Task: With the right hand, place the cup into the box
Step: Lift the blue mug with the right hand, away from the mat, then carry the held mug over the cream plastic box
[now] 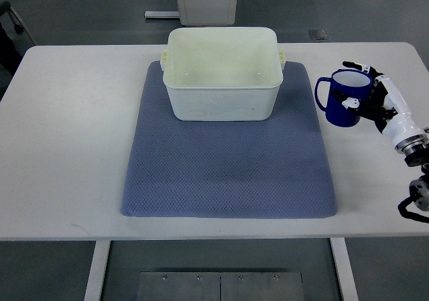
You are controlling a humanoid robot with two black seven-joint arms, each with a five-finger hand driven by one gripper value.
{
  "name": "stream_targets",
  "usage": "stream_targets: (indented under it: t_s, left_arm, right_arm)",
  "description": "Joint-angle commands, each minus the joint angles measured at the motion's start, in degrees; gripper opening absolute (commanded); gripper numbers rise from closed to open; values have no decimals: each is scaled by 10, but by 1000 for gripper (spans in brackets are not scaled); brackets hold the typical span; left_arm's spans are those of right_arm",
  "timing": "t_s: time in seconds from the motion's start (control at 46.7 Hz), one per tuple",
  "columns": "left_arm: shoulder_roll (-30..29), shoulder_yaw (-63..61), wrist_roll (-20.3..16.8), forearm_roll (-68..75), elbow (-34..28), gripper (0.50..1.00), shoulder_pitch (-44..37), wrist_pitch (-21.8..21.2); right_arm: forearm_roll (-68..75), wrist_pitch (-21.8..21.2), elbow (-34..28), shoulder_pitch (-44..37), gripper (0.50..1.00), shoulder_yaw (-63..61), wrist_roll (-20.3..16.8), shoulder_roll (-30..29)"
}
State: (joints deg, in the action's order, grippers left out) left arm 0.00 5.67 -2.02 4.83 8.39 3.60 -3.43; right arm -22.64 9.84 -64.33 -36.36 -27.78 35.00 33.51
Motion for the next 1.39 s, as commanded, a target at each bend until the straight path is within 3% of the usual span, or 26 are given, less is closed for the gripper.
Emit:
stream_targets:
  t_s: [0.0,0.321,0.642,1.369]
  left_arm:
    - [0,-1,0,0,0,1000,0,0]
    - [0,-1,0,0,0,1000,0,0]
    - [0,-1,0,0,0,1000,0,0]
    - [0,-1,0,0,0,1000,0,0]
  right_arm:
    - [0,-3,0,-14,500,-17,0,3]
    - [-4,-2,1,-93,500,-25,0,-14]
    - [-7,24,39,-152,500,6,-15,-109]
    - [-8,26,152,-202,500,44,-24,-274]
